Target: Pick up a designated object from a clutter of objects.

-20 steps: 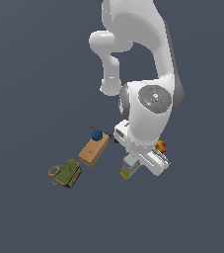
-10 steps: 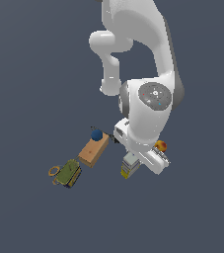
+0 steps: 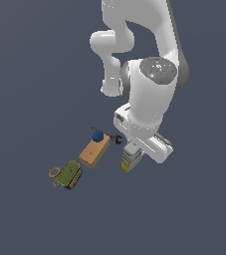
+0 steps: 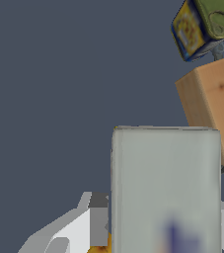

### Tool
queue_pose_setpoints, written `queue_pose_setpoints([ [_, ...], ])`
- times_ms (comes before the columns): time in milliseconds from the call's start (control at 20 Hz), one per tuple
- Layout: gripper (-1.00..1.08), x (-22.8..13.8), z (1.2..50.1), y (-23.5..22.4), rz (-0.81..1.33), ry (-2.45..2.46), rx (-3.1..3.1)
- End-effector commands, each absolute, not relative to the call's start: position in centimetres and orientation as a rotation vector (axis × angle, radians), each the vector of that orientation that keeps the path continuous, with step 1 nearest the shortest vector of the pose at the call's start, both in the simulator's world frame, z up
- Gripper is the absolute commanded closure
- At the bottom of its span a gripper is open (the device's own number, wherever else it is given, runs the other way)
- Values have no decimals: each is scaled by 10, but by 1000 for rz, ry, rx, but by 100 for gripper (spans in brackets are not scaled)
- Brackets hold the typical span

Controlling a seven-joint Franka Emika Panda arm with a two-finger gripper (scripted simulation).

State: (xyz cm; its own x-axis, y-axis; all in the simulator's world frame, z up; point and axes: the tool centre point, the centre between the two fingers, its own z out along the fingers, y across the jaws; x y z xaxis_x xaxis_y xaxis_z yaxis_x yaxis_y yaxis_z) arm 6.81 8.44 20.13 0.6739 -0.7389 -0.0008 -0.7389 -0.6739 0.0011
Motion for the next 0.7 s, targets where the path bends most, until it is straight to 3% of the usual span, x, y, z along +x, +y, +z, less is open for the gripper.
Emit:
queue_pose_setpoints([
  [0,108,60,221,83,0,-1269,2874],
  [650,108,-2,358,71,0,-1269,2874],
])
